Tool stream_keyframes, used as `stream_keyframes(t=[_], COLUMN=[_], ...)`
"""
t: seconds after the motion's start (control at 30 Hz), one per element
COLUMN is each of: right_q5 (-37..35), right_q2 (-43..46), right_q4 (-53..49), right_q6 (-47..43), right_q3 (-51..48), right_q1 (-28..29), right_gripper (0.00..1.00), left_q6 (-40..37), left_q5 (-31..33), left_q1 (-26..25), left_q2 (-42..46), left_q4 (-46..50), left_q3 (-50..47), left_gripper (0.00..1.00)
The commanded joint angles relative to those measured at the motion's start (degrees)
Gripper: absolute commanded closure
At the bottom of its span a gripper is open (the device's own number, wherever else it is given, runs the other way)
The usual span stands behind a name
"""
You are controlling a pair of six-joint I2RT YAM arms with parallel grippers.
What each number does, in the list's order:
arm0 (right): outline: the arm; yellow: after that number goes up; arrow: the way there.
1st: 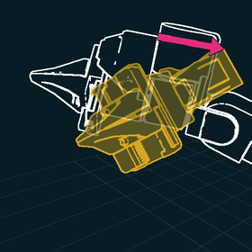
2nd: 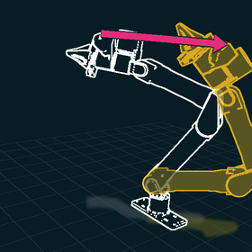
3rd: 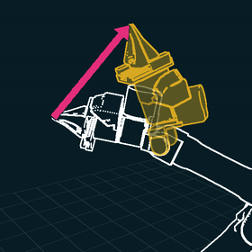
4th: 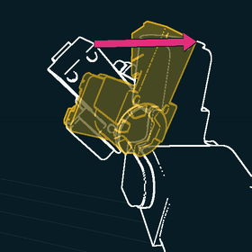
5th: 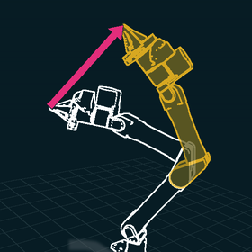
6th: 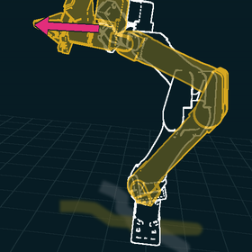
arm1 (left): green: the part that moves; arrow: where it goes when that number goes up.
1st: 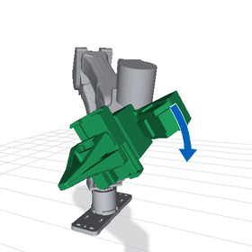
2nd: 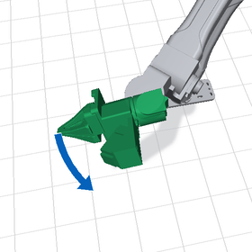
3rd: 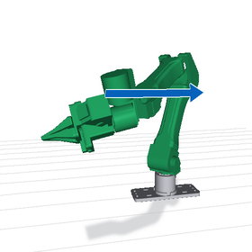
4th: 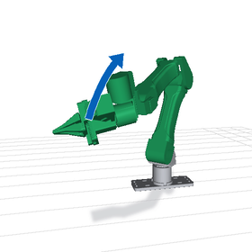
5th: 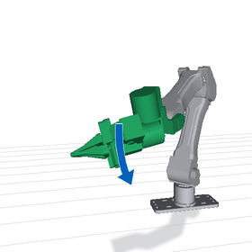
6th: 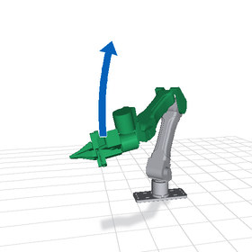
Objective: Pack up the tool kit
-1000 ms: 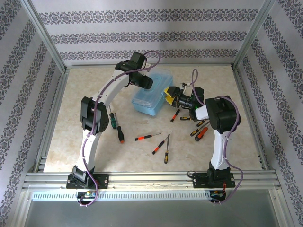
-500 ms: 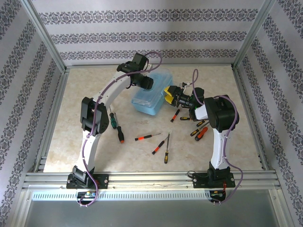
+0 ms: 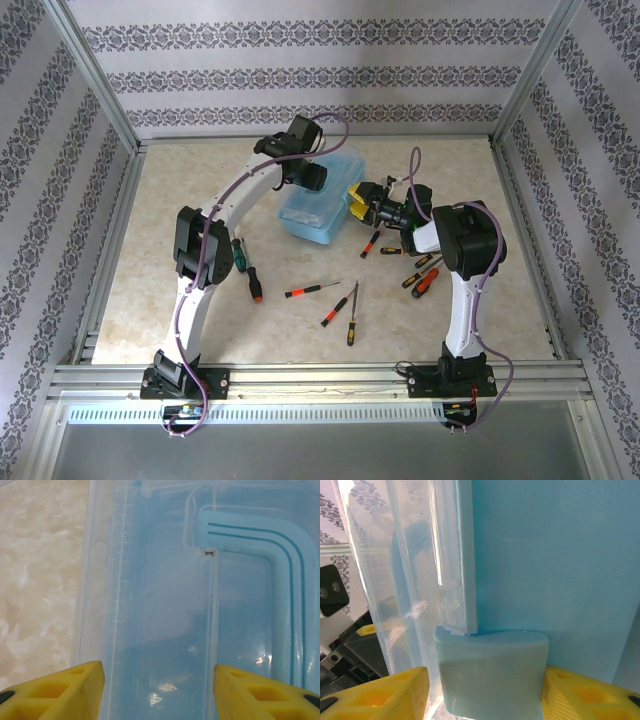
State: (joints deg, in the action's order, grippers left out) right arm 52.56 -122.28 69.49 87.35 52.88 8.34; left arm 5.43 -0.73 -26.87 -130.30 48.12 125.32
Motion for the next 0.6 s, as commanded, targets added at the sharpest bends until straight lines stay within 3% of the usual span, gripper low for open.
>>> stream_keyframes(t=[0.0, 0.4, 0.5, 0.57], right_q5=[2.1, 1.6, 1.2, 0.7], right_q2=[8.6, 13.1, 14.2, 16.2], right_q4=[10.1, 9.9, 4.7, -4.6], right_q6=[0.4, -2.1, -6.0, -11.1], right_q3=[2.0, -3.0, -4.8, -4.9], right_q1=[-0.2, -5.1, -6.4, -7.0], right_gripper=[0.42, 0.5, 0.52, 0.53], left_q6=[-0.3, 1.3, 2.2, 2.9], left_q5=[7.0, 4.4, 2.7, 1.9], left_q1=[-0.3, -0.3, -0.5, -0.7], left_q2=[-9.0, -10.6, -10.1, -10.1], left_q4=[12.8, 14.7, 15.6, 17.0], left_q3=[-4.3, -0.2, 2.6, 5.2], left_gripper=[0.43, 0.42, 0.42, 0.43])
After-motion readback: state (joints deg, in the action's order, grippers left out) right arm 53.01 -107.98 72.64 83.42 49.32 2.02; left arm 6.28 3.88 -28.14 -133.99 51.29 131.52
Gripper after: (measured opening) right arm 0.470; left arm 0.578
